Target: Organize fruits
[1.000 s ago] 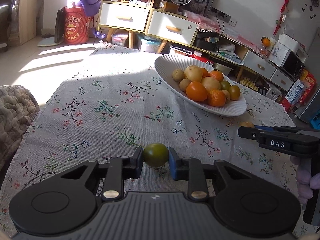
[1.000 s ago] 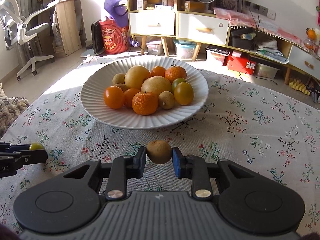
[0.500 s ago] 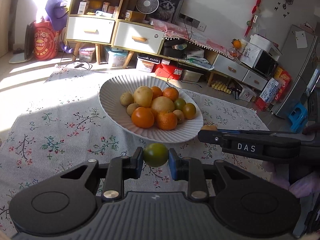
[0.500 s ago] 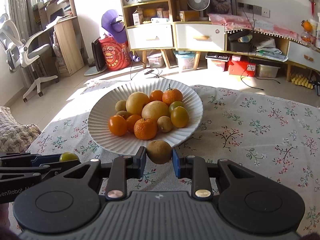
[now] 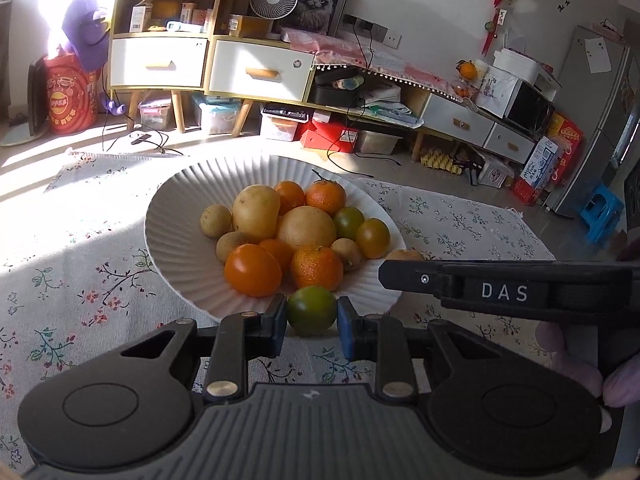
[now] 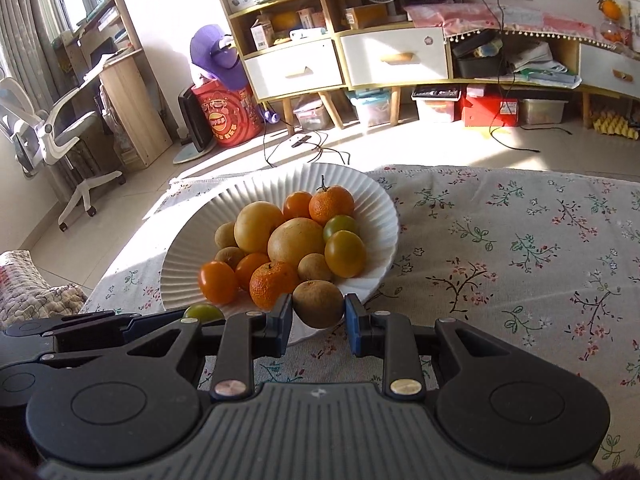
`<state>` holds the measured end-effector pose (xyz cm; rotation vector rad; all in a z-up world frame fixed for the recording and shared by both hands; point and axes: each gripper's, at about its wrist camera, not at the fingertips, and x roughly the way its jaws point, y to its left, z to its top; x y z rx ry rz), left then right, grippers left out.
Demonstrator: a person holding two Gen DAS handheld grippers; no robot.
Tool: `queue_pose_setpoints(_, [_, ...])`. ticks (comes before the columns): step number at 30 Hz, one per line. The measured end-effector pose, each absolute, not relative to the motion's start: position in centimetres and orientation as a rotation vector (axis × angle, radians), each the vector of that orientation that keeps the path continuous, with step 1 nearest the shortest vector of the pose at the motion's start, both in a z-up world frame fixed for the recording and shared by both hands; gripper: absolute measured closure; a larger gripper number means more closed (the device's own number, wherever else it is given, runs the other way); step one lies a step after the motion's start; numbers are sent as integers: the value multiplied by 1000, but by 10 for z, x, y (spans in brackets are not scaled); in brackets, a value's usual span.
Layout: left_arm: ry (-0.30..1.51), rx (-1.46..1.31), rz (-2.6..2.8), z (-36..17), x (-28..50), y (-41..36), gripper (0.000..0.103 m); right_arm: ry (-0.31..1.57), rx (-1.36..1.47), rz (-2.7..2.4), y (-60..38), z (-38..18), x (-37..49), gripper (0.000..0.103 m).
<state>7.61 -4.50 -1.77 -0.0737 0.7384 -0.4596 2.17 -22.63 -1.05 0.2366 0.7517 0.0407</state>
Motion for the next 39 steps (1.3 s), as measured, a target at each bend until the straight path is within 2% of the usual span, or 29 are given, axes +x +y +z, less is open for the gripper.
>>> queue_pose_setpoints(12, [749, -72, -466, -19, 82, -44, 86, 748, 278, 46, -227, -14, 27, 77])
queue_pose_setpoints(15, [747, -62, -467, -19, 82, -47, 85, 743, 277, 44, -228, -13, 27, 75])
queue_pose_setpoints(18, [753, -48, -463, -17, 81, -48, 80, 738, 291, 41, -230, -11, 26, 66])
queue_pose_setpoints(20, [752, -39, -454, -14, 81, -48, 63, 734, 296, 33, -232, -9, 24, 62])
queue_pose_setpoints(24, [750, -27, -455, -8, 74, -46, 51, 724, 292, 11, -235, -3, 18, 55])
queue_pose_setpoints(28, [767, -3, -442, -2, 63, -42, 35, 725, 282, -17, -236, 4, 9, 43])
queue_pose_setpoints(35, [789, 30, -379, 7, 43, -30, 17, 760, 238, -112, -233, 8, -9, 27])
queue_pose_setpoints(37, [816, 42, -356, 6, 39, -28, 13, 763, 222, -135, -230, 10, -14, 23])
queue_pose_setpoints(39, [849, 49, -329, 5, 34, -25, 11, 767, 205, -168, -226, 12, -20, 15])
